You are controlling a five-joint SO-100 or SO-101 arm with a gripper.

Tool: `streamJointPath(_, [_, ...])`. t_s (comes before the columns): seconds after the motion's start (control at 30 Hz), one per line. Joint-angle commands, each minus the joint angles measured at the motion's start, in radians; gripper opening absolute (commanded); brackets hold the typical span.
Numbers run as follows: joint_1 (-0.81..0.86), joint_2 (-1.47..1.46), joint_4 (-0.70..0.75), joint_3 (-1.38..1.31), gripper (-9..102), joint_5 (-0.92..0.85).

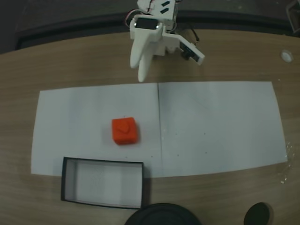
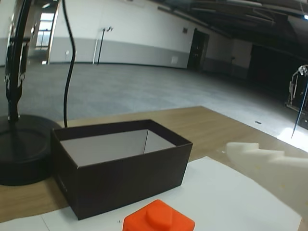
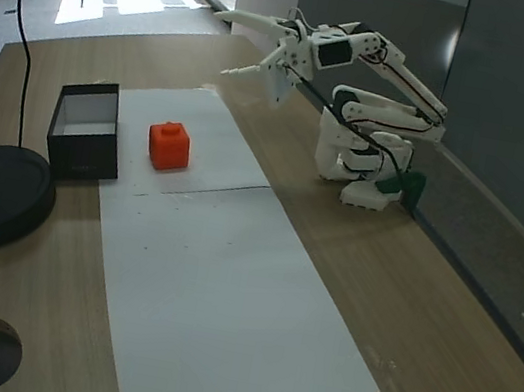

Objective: Grab a orange square and put it in the box.

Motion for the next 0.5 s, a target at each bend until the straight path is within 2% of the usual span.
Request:
streamJointPath(0.0, [-0.002,-0.23,-0.021,-0.146,36,0.0])
streamJointPath(0.2, [0.046,-0.862,0.069,-0.5,36,-0.002])
streamJointPath(0.47, [0.081,-1.488,0.466,-1.062,36,-0.003])
